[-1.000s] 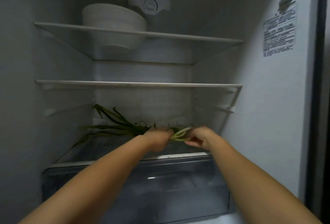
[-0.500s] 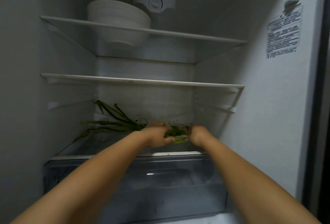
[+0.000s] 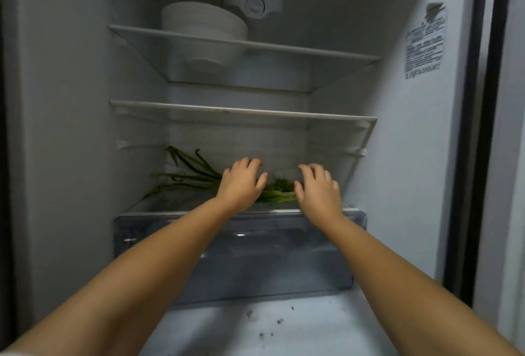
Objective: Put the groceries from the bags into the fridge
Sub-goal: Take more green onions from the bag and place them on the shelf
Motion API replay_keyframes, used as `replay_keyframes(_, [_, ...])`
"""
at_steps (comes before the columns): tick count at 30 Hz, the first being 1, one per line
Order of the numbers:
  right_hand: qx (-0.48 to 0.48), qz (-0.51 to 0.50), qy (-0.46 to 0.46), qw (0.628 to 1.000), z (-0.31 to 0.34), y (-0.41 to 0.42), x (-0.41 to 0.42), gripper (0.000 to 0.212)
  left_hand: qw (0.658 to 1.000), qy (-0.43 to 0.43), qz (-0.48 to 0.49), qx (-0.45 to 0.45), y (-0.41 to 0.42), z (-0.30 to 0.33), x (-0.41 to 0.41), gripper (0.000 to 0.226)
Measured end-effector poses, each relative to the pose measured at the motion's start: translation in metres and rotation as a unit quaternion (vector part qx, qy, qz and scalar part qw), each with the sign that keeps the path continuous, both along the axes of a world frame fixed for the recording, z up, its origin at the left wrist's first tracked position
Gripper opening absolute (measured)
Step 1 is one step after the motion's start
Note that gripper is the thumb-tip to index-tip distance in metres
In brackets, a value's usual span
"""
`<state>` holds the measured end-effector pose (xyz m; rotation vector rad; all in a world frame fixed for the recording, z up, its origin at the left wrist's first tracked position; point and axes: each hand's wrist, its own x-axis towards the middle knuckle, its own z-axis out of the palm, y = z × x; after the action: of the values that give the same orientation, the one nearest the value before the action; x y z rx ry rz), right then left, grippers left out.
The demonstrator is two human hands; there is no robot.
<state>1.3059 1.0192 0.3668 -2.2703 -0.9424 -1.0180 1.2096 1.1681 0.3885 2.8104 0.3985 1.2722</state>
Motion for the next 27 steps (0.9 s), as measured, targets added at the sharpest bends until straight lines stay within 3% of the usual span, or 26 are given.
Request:
replay_keyframes(13, [-0.016, 0.057, -0.057, 0.997, -0.076, -0.050, -0.082, 0.032, 0.997, 0.038, 0.066, -0.016, -0.060, -0.067, -0.135, 0.039])
replay_keyframes(21, [-0.104, 0.220, 0.017, 0.970, -0.147, -0.093, -0.191, 0.037, 0.971, 0.080, 0.180, -0.132, -0.136, -0.159, -0.242, 0.039])
replay_keyframes(27, [-0.155, 0.275, 0.028, 0.948, -0.182, -0.121, -0.249, 0.036, 0.941, 0.047, 0.219, -0.253, -0.178, -0.210, -0.316, 0.039])
